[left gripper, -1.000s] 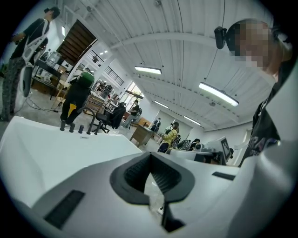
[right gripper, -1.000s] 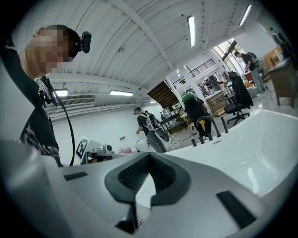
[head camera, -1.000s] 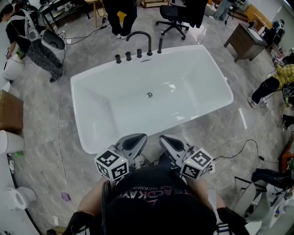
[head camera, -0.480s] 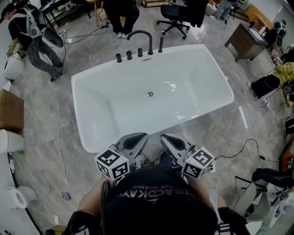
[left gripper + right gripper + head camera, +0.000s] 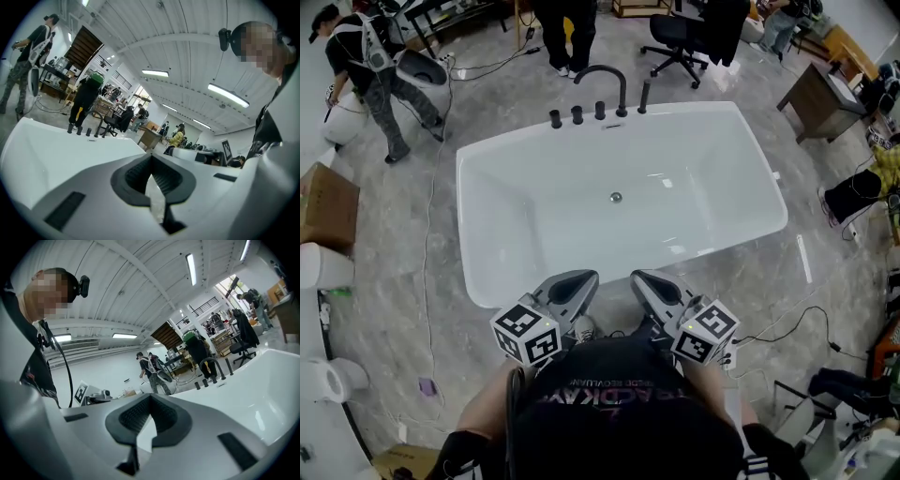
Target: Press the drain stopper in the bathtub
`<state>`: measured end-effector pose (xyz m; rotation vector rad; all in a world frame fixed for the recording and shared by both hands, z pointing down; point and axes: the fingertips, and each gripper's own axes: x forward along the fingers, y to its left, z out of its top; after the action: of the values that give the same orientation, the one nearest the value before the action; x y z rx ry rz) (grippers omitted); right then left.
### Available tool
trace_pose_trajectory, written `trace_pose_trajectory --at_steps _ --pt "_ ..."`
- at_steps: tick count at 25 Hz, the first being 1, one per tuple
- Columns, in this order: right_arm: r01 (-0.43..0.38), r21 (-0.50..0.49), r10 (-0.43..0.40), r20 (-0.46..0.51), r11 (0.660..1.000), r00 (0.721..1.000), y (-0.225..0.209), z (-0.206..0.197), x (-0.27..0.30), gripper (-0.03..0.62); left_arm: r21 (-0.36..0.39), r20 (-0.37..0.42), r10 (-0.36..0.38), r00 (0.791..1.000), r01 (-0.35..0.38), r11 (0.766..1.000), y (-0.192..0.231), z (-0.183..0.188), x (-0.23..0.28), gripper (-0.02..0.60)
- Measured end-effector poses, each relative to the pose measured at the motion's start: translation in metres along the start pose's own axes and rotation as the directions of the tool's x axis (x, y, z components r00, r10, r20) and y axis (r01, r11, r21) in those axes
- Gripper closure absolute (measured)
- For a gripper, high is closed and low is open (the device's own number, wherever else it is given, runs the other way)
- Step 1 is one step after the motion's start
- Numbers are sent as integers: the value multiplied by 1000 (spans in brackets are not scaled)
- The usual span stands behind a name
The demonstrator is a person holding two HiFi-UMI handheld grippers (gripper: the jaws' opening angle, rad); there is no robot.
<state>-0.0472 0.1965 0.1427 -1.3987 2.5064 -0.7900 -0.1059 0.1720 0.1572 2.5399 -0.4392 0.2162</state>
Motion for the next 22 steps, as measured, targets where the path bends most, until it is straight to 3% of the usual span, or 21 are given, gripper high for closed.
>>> trace_pose_trajectory --at_steps 8,22 --pt "-62 1 62 -51 998 997 -54 27 -12 583 -37 37 84 996 -82 996 -4 12 50 575" --pt "-110 43 113 -80 993 990 -153 66 -32 583 -75 5 164 986 -163 984 0 22 146 575"
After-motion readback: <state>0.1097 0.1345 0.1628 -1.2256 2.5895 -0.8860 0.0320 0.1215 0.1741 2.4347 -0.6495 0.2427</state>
